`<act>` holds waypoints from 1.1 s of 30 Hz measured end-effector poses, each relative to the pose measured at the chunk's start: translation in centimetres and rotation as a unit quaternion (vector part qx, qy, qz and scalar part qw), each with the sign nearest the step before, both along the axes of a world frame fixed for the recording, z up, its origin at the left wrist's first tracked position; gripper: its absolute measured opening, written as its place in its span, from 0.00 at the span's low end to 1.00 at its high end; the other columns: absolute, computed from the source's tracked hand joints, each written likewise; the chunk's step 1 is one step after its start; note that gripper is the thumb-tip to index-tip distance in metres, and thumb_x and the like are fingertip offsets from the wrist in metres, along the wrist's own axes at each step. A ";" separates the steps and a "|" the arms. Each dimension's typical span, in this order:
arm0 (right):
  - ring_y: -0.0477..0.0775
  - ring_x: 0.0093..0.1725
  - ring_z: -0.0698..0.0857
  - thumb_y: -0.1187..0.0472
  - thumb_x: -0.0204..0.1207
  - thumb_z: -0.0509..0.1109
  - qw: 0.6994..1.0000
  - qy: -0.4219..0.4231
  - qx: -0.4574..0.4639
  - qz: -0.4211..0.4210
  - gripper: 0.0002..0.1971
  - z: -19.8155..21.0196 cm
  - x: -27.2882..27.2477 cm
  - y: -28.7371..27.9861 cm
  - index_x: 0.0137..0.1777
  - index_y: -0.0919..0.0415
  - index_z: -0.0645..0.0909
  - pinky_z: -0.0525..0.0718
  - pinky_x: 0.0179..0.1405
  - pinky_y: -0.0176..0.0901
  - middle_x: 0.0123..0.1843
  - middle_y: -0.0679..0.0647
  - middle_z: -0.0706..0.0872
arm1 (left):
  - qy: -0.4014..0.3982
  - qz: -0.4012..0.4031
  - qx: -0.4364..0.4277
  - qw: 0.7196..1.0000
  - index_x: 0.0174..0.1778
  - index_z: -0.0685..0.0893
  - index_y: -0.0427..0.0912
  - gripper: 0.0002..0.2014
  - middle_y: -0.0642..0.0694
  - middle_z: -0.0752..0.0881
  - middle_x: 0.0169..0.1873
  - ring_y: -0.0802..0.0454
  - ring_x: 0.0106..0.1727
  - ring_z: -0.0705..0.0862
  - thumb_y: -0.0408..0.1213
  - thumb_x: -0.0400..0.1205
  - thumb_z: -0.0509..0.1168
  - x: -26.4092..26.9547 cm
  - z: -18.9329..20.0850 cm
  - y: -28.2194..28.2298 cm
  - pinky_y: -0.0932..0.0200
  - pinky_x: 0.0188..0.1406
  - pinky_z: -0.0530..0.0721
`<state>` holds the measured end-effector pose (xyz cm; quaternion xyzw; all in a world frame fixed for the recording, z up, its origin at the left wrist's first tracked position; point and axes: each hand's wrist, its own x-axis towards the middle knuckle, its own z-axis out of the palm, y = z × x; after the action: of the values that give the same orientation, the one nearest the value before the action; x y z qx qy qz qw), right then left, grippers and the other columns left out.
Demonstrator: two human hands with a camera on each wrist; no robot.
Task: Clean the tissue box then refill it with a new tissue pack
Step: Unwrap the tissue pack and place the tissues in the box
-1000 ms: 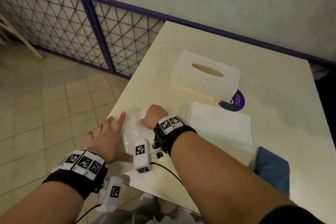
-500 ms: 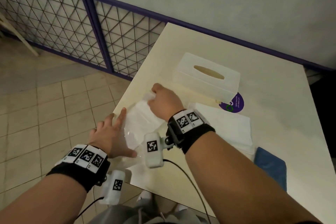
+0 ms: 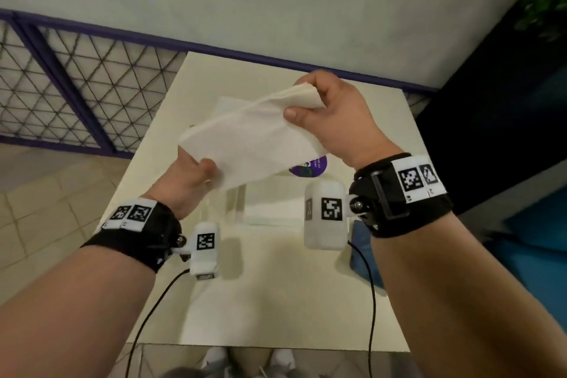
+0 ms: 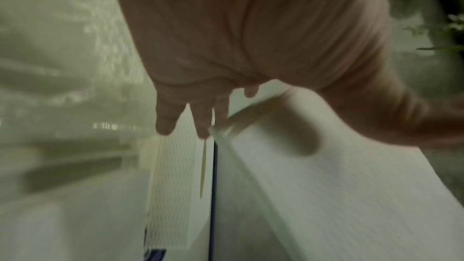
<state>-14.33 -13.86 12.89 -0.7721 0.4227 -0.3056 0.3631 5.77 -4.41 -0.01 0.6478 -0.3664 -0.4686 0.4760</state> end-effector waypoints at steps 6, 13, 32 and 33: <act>0.48 0.41 0.83 0.62 0.71 0.77 0.990 -0.052 0.093 -0.090 0.11 -4.7 -6.2 -1.1 0.49 0.52 0.78 0.84 0.43 0.44 0.41 0.46 0.83 | 0.192 -0.055 -0.053 0.978 0.74 0.74 0.37 0.35 0.42 0.86 0.65 0.47 0.66 0.84 0.39 0.71 0.79 -3.7 -1.4 -3.1 0.49 0.64 0.83; 0.50 0.40 0.83 0.69 0.72 0.75 0.958 -0.137 0.184 -0.172 0.14 -12.5 -9.8 -0.7 0.42 0.47 0.78 0.86 0.45 0.49 0.41 0.48 0.84 | 0.017 0.014 -0.079 0.997 0.51 0.84 0.50 0.15 0.56 0.92 0.44 0.57 0.49 0.89 0.30 0.73 0.74 -6.3 -3.0 -4.2 0.52 0.55 0.85; 0.52 0.42 0.88 0.70 0.70 0.70 0.947 -0.055 0.253 -0.191 0.29 -15.2 -8.7 -3.6 0.71 0.53 0.71 0.90 0.45 0.52 0.44 0.52 0.88 | -0.210 0.077 0.013 0.975 0.69 0.73 0.41 0.27 0.50 0.84 0.43 0.52 0.41 0.84 0.42 0.76 0.74 -5.7 -5.1 -5.2 0.60 0.38 0.77; 0.52 0.43 0.88 0.70 0.70 0.71 0.940 -0.046 0.274 -0.199 0.31 -15.2 -8.7 -3.7 0.72 0.53 0.70 0.90 0.47 0.54 0.45 0.52 0.87 | -0.217 0.065 0.033 0.973 0.69 0.73 0.42 0.28 0.52 0.84 0.41 0.55 0.39 0.83 0.43 0.76 0.74 -5.6 -5.3 -5.2 0.62 0.34 0.76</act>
<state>-23.08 -17.55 -2.34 -0.5280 0.6180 -0.2789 0.5115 0.19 -9.64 -5.34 0.7719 -0.4021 -0.2965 0.3932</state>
